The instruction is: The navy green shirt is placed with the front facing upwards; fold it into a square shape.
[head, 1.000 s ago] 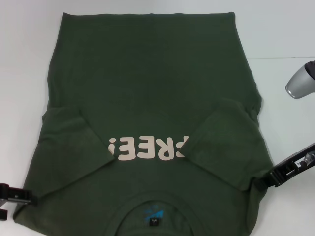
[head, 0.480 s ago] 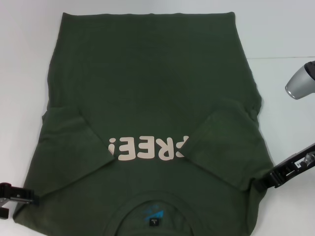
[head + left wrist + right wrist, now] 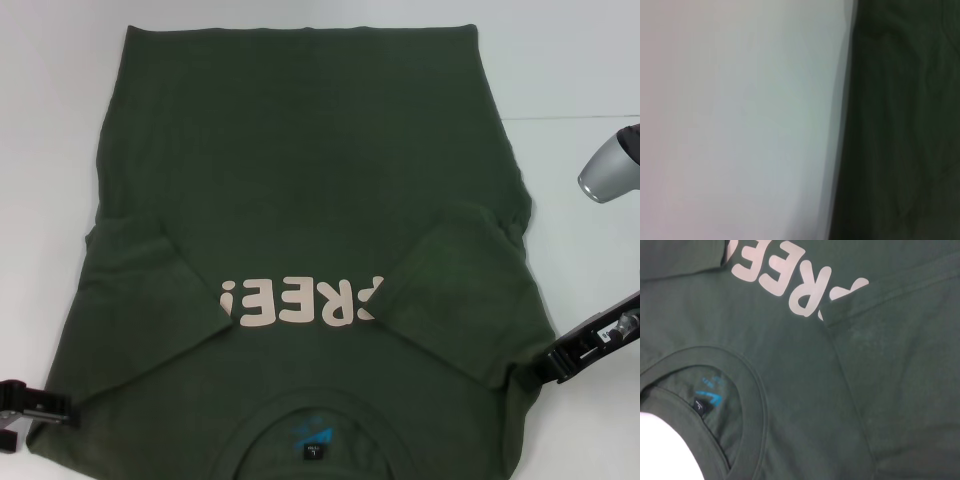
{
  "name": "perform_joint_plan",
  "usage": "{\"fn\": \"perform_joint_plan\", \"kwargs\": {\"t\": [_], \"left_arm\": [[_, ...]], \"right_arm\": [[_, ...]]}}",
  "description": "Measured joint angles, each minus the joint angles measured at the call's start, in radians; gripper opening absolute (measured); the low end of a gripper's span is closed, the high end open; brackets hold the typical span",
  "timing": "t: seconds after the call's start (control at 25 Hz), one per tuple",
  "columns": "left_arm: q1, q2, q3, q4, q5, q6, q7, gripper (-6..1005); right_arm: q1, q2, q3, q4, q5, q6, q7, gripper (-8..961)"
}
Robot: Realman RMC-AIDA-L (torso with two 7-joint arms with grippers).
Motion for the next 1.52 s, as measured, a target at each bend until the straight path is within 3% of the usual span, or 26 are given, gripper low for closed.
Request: {"fn": "perform_joint_plan", "kwargs": {"t": [1.2, 1.32, 1.52], "left_arm": [[-0.042, -0.002, 0.008, -0.054, -0.008, -0.009, 0.011, 870], [-0.043, -0.004, 0.01, -0.051, -0.008, -0.018, 0.021, 641], [-0.049, -0.005, 0.025, -0.053, -0.004, -0.032, 0.022, 389]], "right_arm": [[-0.006, 0.002, -0.002, 0.0, 0.005, -0.003, -0.005, 39], [-0.006, 0.002, -0.002, 0.0, 0.005, -0.003, -0.005, 39], [-0.007, 0.002, -0.002, 0.0, 0.005, -0.003, -0.005, 39]]}}
